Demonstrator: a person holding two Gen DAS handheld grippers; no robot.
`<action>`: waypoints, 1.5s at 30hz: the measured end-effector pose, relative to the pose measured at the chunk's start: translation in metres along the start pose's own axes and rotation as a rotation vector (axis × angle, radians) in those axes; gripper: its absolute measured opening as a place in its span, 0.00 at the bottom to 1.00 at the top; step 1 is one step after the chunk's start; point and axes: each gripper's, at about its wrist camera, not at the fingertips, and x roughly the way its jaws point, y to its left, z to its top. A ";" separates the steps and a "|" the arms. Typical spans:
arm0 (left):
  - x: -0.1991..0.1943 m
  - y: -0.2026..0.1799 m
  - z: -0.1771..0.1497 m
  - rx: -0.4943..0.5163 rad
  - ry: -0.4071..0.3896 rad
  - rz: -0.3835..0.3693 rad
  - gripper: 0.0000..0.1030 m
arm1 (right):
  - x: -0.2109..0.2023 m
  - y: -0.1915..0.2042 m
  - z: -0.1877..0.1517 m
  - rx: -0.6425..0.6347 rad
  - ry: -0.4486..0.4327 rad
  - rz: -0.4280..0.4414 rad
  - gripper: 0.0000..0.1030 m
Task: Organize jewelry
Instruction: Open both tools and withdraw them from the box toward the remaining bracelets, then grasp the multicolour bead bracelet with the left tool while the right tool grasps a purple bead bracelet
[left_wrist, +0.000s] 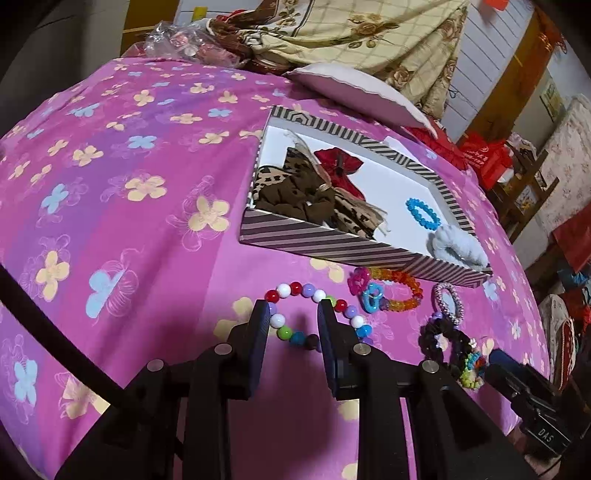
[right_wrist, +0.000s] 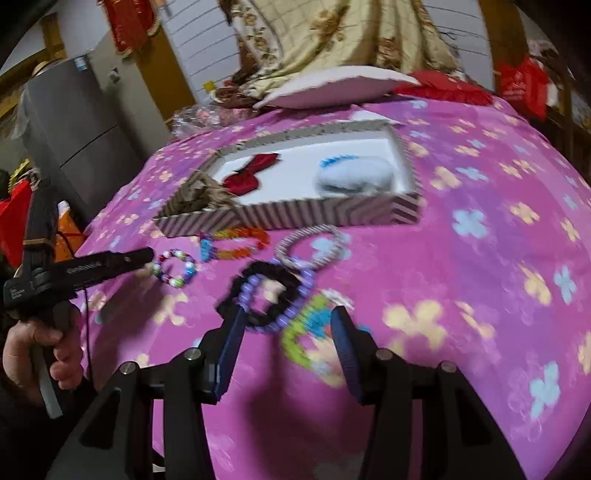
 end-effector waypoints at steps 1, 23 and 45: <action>0.000 -0.001 0.000 0.001 0.000 -0.002 0.07 | 0.004 0.004 0.003 -0.024 -0.001 -0.014 0.49; 0.004 0.000 -0.002 0.005 0.011 -0.016 0.07 | -0.016 -0.015 0.014 0.074 -0.118 -0.052 0.10; -0.004 -0.017 -0.003 0.101 -0.066 -0.038 0.00 | -0.040 -0.028 0.013 0.125 -0.216 -0.064 0.10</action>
